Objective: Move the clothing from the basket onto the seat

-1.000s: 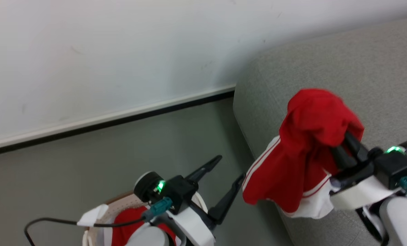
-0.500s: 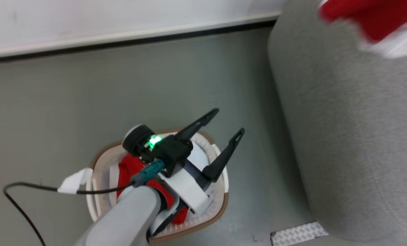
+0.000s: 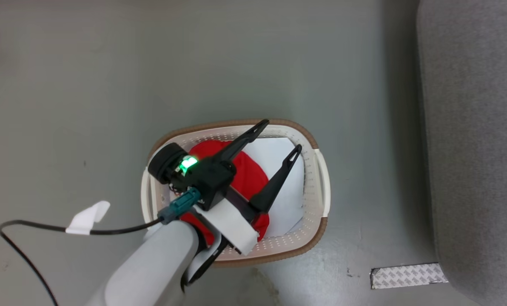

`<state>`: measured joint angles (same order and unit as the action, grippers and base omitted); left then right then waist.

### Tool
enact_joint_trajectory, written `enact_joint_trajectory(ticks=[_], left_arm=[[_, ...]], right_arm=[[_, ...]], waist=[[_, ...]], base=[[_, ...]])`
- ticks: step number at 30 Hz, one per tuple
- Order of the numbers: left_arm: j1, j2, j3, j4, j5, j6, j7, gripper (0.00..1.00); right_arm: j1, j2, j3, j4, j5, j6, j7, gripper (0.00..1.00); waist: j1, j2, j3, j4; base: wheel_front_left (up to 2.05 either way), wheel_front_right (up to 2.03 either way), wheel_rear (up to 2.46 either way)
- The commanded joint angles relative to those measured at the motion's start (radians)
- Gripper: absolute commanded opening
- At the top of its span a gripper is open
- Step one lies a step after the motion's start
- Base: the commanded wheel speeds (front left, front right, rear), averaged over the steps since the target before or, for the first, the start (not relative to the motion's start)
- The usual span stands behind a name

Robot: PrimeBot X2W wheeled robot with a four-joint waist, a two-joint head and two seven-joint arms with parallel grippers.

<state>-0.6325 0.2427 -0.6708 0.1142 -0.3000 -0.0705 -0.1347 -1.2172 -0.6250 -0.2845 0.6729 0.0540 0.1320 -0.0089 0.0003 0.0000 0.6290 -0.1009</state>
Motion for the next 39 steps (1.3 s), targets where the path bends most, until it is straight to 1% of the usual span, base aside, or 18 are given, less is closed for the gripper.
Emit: enact_joint_trajectory(ticks=[1, 4, 7, 8, 9, 10, 11, 12, 16, 20, 23, 26, 30, 33, 36, 39], left_arm=[[0.014, 0.009, 0.001, 0.003, 0.004, 0.003, -0.007, 1.0], [0.035, 0.019, -0.002, 0.009, -0.001, 0.009, -0.007, 1.0], [0.063, 0.024, 0.0, 0.013, -0.01, 0.021, -0.005, 1.0], [0.073, 0.025, 0.001, 0.011, -0.011, 0.029, -0.006, 1.0], [0.082, 0.025, 0.005, 0.008, -0.017, 0.035, -0.006, 1.0], [0.092, 0.027, 0.006, 0.004, -0.022, 0.04, -0.005, 1.0], [0.099, 0.03, 0.007, 0.002, -0.024, 0.046, -0.005, 1.0], [0.108, 0.033, 0.008, 0.0, -0.027, 0.049, -0.005, 1.0], [0.136, 0.043, 0.013, 0.003, -0.043, 0.061, -0.002, 1.0], [0.16, 0.043, 0.027, 0.013, -0.067, 0.072, -0.016, 1.0], [0.185, 0.042, 0.036, 0.027, -0.077, 0.083, -0.027, 1.0], [0.218, 0.038, 0.043, 0.039, -0.098, 0.094, -0.043, 1.0], [0.268, 0.038, 0.053, 0.059, -0.129, 0.104, -0.06, 1.0], [0.308, 0.044, 0.065, 0.066, -0.138, 0.118, -0.074, 1.0], [0.356, 0.038, 0.085, 0.072, -0.169, 0.133, -0.092, 1.0], [0.397, 0.045, 0.106, 0.074, -0.186, 0.15, -0.107, 1.0]], right_arm=[[0.034, 0.014, -0.047, 0.034, -0.024, -0.003, 0.004, 0.0], [0.079, 0.068, -0.206, 0.124, -0.092, -0.003, -0.004, 0.0], [0.122, 0.139, -0.331, 0.188, -0.165, -0.003, -0.023, 0.0], [0.133, 0.163, -0.358, 0.203, -0.189, -0.003, -0.029, 0.04], [0.133, 0.18, -0.382, 0.21, -0.206, -0.003, -0.039, 0.19], [0.133, 0.193, -0.406, 0.213, -0.228, -0.003, -0.052, 0.45], [0.135, 0.207, -0.424, 0.217, -0.249, -0.003, -0.062, 0.98], [0.138, 0.223, -0.44, 0.223, -0.264, -0.003, -0.068, 1.0], [0.153, 0.27, -0.457, 0.252, -0.324, -0.003, -0.062, 1.0], [0.194, 0.3, -0.404, 0.282, -0.347, -0.003, -0.074, 1.0], [0.255, 0.326, -0.345, 0.303, -0.332, -0.003, -0.086, 1.0], [0.328, 0.333, -0.28, 0.309, -0.312, -0.003, -0.113, 1.0], [0.438, 0.341, -0.209, 0.281, -0.282, -0.003, -0.143, 1.0], [0.513, 0.353, -0.161, 0.236, -0.257, -0.003, -0.161, 1.0], [0.593, 0.368, -0.121, 0.167, -0.213, -0.003, -0.179, 1.0], [0.677, 0.389, -0.088, 0.071, -0.182, -0.003, -0.188, 1.0]], waist=[[-0.0003, 0.0, 0.014, 0.018], [-0.0003, 0.0, 0.012, 0.022], [-0.0003, 0.0, 0.003, 0.018], [-0.0003, 0.0, -0.001, 0.014], [-0.0003, 0.0, -0.004, 0.012], [-0.0003, 0.0, -0.006, 0.009], [-0.0003, 0.0, -0.009, 0.006], [-0.0003, 0.0, -0.013, 0.002], [-0.0003, 0.0, -0.045, -0.013], [-0.0003, 0.0, -0.098, -0.023], [-0.0003, 0.0, -0.15, -0.031], [-0.0003, 0.0, -0.208, -0.041], [-0.0003, 0.0, -0.281, -0.05], [-0.0003, 0.0, -0.33, -0.053], [-0.0003, 0.0, -0.379, -0.048], [-0.0003, 0.0, -0.419, -0.035]], base=[[0.0, 0.0, 0.0], [0.0, 0.0, 0.0], [0.0, 0.0, 0.0], [0.0, 0.0, 0.0], [0.0, 0.0, 0.0], [0.0, 0.0, 0.0], [0.0, 0.0, 0.0], [0.0, 0.0, 0.0], [0.0, 0.0, 0.0], [0.0, 0.0, 0.0], [0.0, 0.0, 0.0], [0.0, 0.0, 0.0], [0.0, 0.0, 0.0], [0.0, 0.0, 0.0], [0.0, 0.0, 0.0], [0.0, 0.0, 0.0]])
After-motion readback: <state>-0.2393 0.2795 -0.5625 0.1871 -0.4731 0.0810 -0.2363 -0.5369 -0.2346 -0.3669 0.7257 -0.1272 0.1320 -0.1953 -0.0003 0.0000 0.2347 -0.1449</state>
